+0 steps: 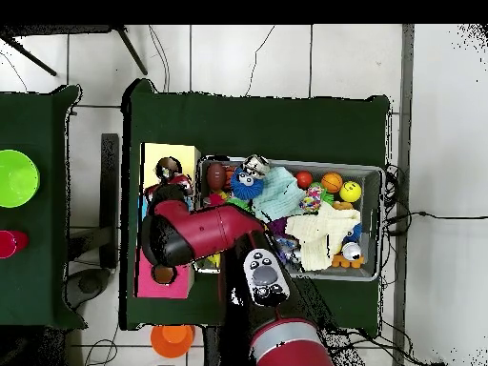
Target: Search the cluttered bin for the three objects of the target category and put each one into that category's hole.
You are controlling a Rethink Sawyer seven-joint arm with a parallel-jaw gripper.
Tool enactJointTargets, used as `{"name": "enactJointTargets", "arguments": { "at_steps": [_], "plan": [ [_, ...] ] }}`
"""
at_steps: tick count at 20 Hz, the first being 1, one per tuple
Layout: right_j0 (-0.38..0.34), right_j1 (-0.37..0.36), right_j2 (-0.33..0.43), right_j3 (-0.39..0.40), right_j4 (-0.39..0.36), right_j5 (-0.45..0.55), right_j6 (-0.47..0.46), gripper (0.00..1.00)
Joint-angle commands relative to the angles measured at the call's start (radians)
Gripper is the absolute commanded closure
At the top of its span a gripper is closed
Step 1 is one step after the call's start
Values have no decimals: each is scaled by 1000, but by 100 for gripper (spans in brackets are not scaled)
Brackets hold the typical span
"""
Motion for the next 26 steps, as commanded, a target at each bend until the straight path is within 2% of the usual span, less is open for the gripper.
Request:
{"name": "enactJointTargets", "arguments": {
  "at_steps": [1, 12, 26],
  "plan": [
    [-12, 58, 62, -33, -56, 102, 44, 100],
    [12, 98, 53, -44, -70, 41, 62, 100],
    [37, 149, 50, -81, -69, 50, 59, 100]
  ]
}}
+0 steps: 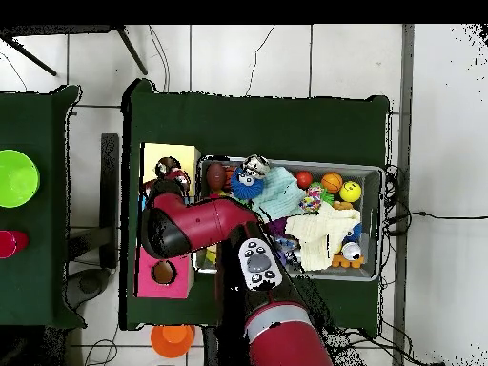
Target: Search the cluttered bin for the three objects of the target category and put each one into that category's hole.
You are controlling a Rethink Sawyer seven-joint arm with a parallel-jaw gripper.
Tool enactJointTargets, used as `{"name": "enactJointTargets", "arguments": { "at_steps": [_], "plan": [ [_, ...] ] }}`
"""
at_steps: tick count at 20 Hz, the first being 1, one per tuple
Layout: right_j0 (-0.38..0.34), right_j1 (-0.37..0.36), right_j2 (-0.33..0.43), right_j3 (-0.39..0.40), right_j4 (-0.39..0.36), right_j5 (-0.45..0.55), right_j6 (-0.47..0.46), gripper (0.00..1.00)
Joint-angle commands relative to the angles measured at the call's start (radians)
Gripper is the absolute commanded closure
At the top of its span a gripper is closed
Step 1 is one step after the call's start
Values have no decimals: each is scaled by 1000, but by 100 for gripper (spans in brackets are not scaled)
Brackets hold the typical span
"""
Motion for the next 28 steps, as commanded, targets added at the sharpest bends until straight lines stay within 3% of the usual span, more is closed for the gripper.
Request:
{"name": "enactJointTargets", "arguments": {
  "at_steps": [1, 4, 5, 23, 28],
  "plan": [
    [19, 88, 50, -22, -69, 61, 54, 100],
    [15, 86, 56, -24, -70, 89, 42, 100],
    [14, 86, 58, -26, -70, 91, 41, 0],
    [22, 73, 40, -25, -77, 97, 34, 0],
    [12, 75, 54, -24, -79, 141, 10, 0]
  ]
}}
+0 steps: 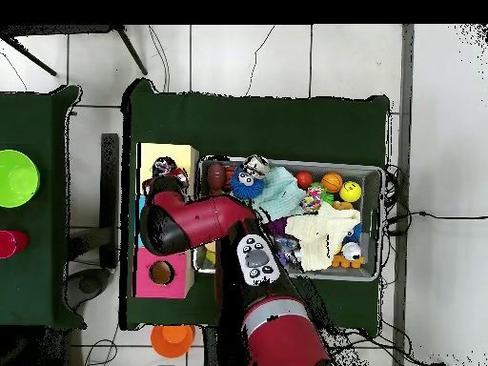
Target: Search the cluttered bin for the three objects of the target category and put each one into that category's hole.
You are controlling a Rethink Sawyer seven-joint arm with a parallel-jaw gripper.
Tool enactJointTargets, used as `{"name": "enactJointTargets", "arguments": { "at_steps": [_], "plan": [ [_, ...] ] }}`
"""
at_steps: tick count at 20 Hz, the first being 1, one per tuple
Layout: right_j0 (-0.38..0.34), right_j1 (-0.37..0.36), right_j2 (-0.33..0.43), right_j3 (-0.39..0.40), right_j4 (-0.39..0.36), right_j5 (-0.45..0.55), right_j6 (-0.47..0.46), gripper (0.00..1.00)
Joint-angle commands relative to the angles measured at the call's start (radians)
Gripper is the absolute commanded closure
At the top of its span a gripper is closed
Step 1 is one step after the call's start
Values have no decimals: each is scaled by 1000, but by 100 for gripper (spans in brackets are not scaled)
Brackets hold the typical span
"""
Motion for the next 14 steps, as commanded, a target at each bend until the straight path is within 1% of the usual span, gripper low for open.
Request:
{"name": "enactJointTargets", "arguments": {
  "at_steps": [1, 9, 10, 14],
  "plan": [
    [5, 52, 57, -2, -79, 149, 6, 0],
    [12, 51, 51, -7, -78, 160, 0, 0],
    [13, 51, 49, -8, -79, 162, -1, 100],
    [11, 42, 44, -8, -84, 163, 6, 100]
  ]
}}
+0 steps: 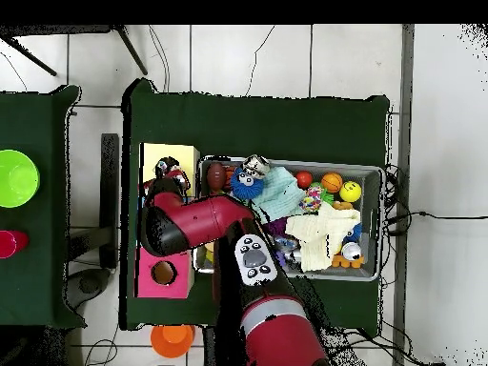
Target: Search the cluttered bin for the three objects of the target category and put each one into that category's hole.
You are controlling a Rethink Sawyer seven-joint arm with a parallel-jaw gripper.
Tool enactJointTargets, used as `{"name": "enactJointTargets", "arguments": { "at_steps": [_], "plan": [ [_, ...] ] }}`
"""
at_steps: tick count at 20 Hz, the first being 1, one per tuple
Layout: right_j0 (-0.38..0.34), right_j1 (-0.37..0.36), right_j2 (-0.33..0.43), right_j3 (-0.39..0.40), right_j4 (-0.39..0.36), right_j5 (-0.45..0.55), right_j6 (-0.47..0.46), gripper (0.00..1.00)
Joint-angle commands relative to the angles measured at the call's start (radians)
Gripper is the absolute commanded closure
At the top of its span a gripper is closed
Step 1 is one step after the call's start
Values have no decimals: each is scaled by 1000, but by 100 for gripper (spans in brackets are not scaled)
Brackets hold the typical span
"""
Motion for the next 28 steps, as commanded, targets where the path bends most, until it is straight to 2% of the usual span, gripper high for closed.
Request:
{"name": "enactJointTargets", "arguments": {
  "at_steps": [1, 8, 17, 28],
  "plan": [
    [4, 39, 45, -5, -69, 156, 7, 100],
    [0, 26, 54, 6, -65, 164, 11, 100],
    [-4, -59, 71, 56, -40, 227, 17, 100],
    [4, -51, 67, 53, -50, 247, 21, 100]
  ]
}}
